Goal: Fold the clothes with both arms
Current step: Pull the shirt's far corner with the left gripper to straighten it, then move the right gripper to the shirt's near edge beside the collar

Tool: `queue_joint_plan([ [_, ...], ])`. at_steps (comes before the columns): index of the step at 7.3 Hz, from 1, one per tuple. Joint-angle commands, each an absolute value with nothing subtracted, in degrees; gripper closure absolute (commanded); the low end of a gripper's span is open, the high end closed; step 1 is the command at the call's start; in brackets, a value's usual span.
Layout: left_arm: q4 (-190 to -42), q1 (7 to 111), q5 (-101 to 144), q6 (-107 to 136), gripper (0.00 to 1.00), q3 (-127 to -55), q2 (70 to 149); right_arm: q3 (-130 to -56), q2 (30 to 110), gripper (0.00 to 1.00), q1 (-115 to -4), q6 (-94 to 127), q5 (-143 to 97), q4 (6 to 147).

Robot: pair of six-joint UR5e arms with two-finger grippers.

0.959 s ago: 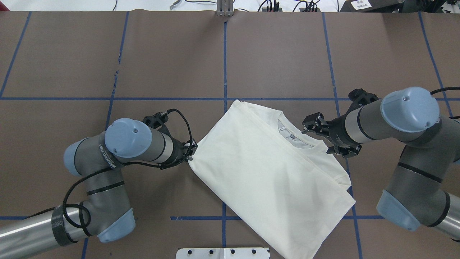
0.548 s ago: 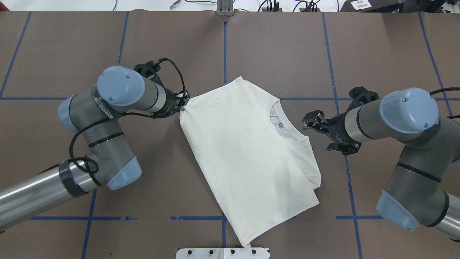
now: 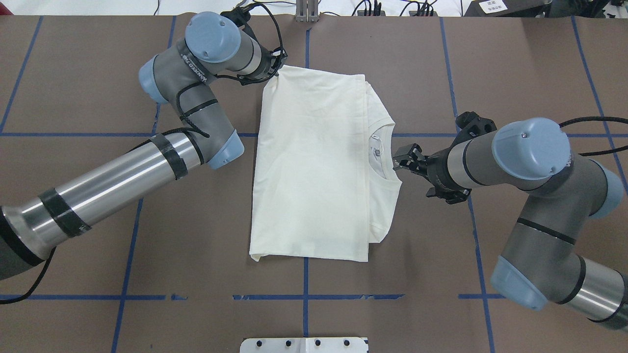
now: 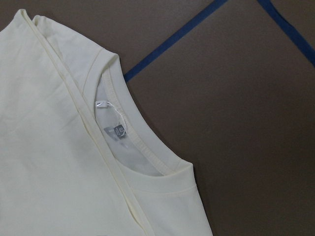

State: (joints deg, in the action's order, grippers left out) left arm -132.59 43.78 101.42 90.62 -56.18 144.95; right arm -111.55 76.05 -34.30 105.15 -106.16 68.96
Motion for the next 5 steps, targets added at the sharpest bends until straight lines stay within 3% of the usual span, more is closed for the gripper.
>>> queue_joint_plan([
  [1,-130.5,43.9,106.7,90.3,0.51,-70.5,138.1,-110.3,74.0,0.0,-29.9,105.7,-101.6,69.7],
  [3,-125.5,43.9,109.6,90.3,0.5,-90.4,125.8,-106.7,71.4,0.0,-22.6,108.0,-94.7,70.3],
  [5,-125.5,43.9,109.6,90.3,0.5,-91.1,125.1,-103.5,67.8,0.01,-20.7,109.7,-93.2,73.5],
])
